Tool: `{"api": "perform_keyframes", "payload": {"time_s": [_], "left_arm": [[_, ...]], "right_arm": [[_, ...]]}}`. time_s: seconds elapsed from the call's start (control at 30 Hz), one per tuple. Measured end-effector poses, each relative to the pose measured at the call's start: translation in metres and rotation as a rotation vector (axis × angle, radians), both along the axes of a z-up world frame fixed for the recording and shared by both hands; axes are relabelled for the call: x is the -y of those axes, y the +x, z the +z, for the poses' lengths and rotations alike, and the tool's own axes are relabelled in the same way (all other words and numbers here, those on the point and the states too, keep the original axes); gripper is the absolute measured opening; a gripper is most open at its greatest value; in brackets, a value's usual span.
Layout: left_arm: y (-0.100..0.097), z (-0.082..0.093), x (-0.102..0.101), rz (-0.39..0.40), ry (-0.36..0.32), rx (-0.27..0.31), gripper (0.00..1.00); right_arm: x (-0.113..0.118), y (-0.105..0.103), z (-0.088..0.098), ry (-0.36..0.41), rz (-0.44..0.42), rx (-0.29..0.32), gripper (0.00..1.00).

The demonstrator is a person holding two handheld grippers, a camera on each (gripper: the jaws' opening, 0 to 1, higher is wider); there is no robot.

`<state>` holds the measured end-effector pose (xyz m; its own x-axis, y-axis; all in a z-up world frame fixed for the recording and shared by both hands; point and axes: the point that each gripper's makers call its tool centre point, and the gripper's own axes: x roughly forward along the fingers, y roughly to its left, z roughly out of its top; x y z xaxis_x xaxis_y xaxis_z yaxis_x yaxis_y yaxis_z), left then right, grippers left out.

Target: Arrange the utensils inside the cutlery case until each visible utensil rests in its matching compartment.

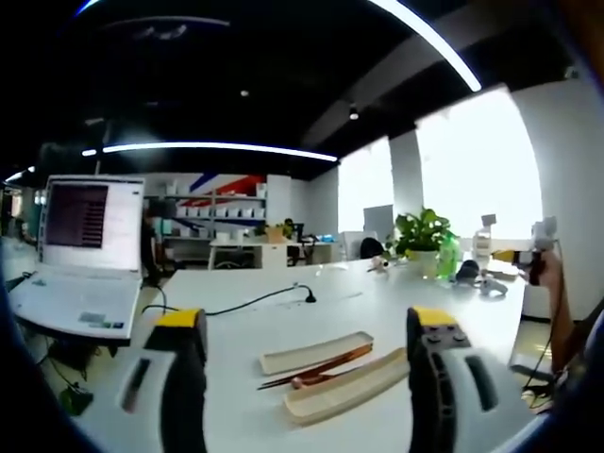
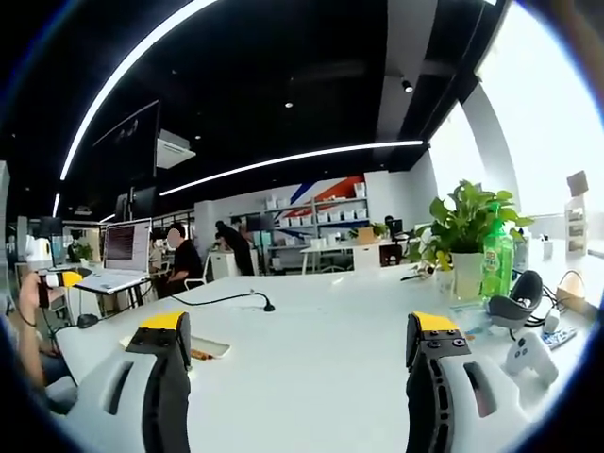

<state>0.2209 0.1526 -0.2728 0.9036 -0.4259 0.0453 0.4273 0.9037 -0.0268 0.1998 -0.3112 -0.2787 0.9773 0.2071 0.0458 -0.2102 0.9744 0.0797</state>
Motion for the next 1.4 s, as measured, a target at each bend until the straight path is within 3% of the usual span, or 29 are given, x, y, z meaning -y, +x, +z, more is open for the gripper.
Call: {"api": "perform_keyframes", "payload": {"time_s": [0.3,0.37,0.47,0.67,0.77,0.97,1.07,1.23,1.4], "left_arm": [[-0.001,0.003,0.005,-0.025,-0.004,0.011,0.97],[0.001,0.000,0.000,0.011,-0.027,-0.014,0.99],[0.002,0.001,-0.005,0.034,-0.012,-0.002,1.00],[0.001,0.007,-0.008,0.030,-0.036,0.025,1.00],[-0.001,0.011,-0.005,0.016,-0.052,0.044,1.00],[0.001,0.009,0.000,-0.001,-0.048,0.038,0.99],[0.001,0.008,0.003,-0.009,-0.038,0.035,0.96],[-0.001,0.007,0.008,-0.024,-0.032,0.033,0.96],[0.000,0.005,0.008,-0.037,-0.019,0.032,0.93]], "right_arm": [[0.003,0.000,-0.002,-0.012,-0.011,-0.008,0.99],[0.002,0.000,-0.002,-0.011,-0.011,-0.007,0.99],[-0.002,0.000,0.000,0.027,-0.021,0.014,0.98],[-0.029,0.005,-0.004,0.033,0.056,0.005,0.96],[-0.035,0.003,0.008,0.021,0.049,0.072,0.96],[-0.046,0.003,0.017,0.004,0.082,0.080,0.95],[-0.053,0.008,0.022,-0.020,0.096,0.077,0.95],[-0.076,0.016,0.031,-0.130,0.148,0.051,0.94],[-0.097,0.019,0.043,-0.181,0.204,0.067,0.88]]}}
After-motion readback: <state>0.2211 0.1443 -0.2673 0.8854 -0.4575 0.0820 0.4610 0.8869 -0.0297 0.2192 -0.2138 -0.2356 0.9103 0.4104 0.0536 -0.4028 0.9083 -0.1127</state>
